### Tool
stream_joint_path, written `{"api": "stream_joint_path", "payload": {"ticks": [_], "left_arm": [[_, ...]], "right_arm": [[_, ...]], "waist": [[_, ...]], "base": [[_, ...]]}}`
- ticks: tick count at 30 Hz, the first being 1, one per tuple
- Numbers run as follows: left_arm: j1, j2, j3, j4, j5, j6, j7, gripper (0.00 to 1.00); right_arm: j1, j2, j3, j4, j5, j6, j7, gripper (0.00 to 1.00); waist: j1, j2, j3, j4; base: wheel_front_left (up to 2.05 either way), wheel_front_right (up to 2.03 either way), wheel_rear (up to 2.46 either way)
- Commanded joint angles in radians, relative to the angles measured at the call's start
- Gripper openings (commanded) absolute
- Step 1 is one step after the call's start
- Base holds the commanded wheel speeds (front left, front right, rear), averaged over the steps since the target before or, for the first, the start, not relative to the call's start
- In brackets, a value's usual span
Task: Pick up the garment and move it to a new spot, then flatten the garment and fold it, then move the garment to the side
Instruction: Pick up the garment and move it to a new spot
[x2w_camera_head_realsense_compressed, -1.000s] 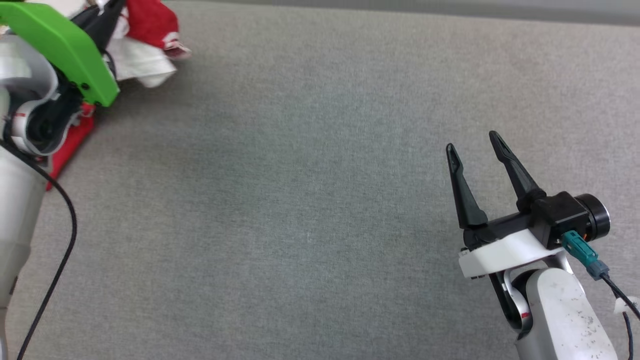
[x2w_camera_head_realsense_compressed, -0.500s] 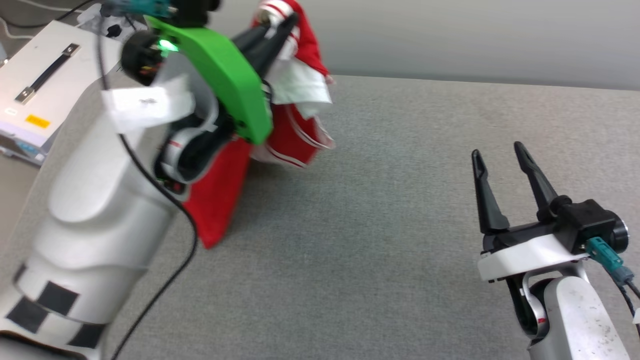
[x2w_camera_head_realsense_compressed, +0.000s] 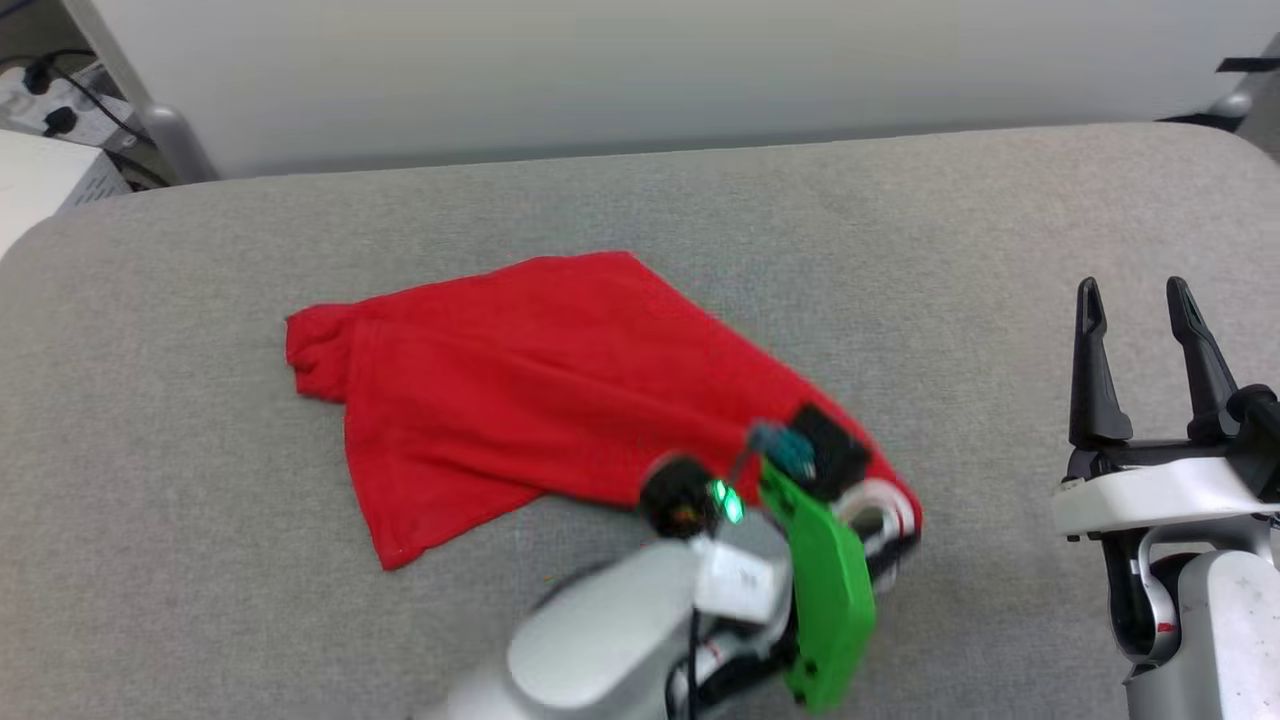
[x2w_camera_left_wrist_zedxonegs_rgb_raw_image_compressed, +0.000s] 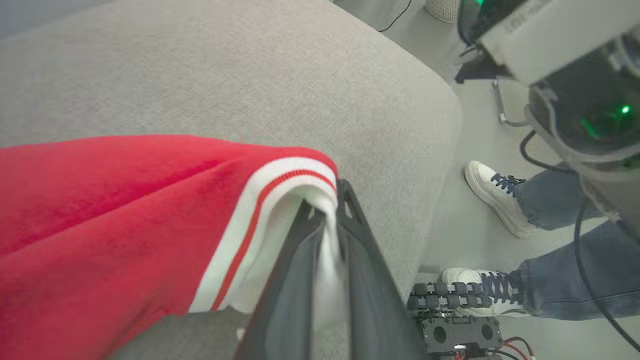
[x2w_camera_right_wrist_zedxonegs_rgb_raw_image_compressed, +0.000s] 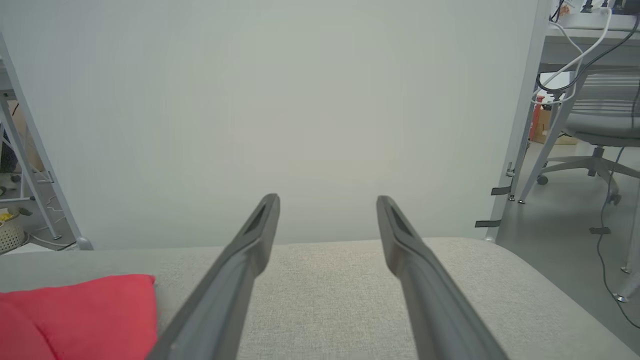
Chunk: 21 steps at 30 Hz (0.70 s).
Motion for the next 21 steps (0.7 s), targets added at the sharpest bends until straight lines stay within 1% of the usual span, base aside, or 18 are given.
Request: {"api": "stream_joint_path", "payload": {"ticks": [1, 2, 3, 5, 8, 11, 14, 16, 18, 20, 21], "left_arm": [[0.036, -0.008, -0.032, 0.019, 0.012, -0.007, 0.002, 0.43], [0.050, -0.012, -0.053, 0.031, 0.016, -0.008, 0.005, 0.83], [0.063, -0.015, -0.079, 0.050, 0.021, -0.008, 0.013, 1.00], [0.079, -0.019, -0.111, 0.075, 0.024, -0.011, 0.019, 1.00], [0.080, -0.022, -0.105, 0.103, 0.025, -0.007, -0.017, 1.00], [0.065, -0.022, -0.055, 0.123, 0.016, 0.008, -0.080, 1.00], [0.045, -0.007, 0.017, 0.132, 0.003, 0.033, -0.155, 1.00], [0.036, 0.016, 0.072, 0.133, -0.006, 0.052, -0.212, 1.00], [0.030, 0.051, 0.122, 0.130, -0.004, 0.074, -0.274, 1.00], [0.030, 0.099, 0.166, 0.121, 0.012, 0.095, -0.348, 1.00], [0.029, 0.137, 0.176, 0.116, 0.046, 0.112, -0.391, 1.00]], "right_arm": [[-0.007, -0.002, 0.000, -0.002, 0.004, 0.000, -0.005, 1.00], [-0.006, -0.002, 0.001, 0.000, 0.003, 0.000, -0.005, 1.00], [-0.006, -0.002, 0.004, 0.002, 0.004, 0.000, -0.005, 1.00], [-0.003, -0.002, 0.013, 0.008, 0.004, 0.000, -0.005, 1.00], [0.003, -0.002, 0.027, 0.013, 0.002, 0.000, -0.005, 1.00], [0.013, -0.002, 0.036, 0.018, -0.002, 0.000, -0.005, 1.00], [0.026, -0.002, 0.036, 0.021, -0.007, 0.000, -0.005, 1.00], [0.037, -0.002, 0.037, 0.021, -0.010, 0.000, -0.005, 1.00], [0.053, -0.002, 0.039, 0.019, -0.013, 0.000, -0.005, 1.00], [0.067, -0.002, 0.045, 0.016, -0.017, 0.000, -0.005, 1.00], [0.075, -0.002, 0.050, 0.015, -0.019, 0.000, -0.005, 1.00]], "waist": [[0.0001, 0.0119, 0.010, -0.007], [0.0001, 0.0119, 0.011, -0.005], [0.0001, 0.0119, 0.011, -0.002], [0.0001, 0.0119, 0.007, 0.009], [0.0001, 0.0119, -0.005, 0.031], [0.0001, 0.0119, -0.028, 0.060], [0.0001, 0.0119, -0.056, 0.089], [0.0001, 0.0119, -0.077, 0.110], [0.0001, 0.0119, -0.095, 0.129], [0.0001, 0.0119, -0.109, 0.147], [0.0001, 0.0119, -0.116, 0.155]], "base": [[0.00, 0.00, 0.00], [0.00, 0.00, 0.00], [0.00, 0.00, 0.00], [0.00, 0.00, 0.00], [0.00, 0.00, 0.00], [0.00, 0.00, 0.00], [0.00, 0.00, 0.00], [0.00, 0.00, 0.00], [0.00, 0.00, 0.00], [0.00, 0.00, 0.00], [0.00, 0.00, 0.00]]}}
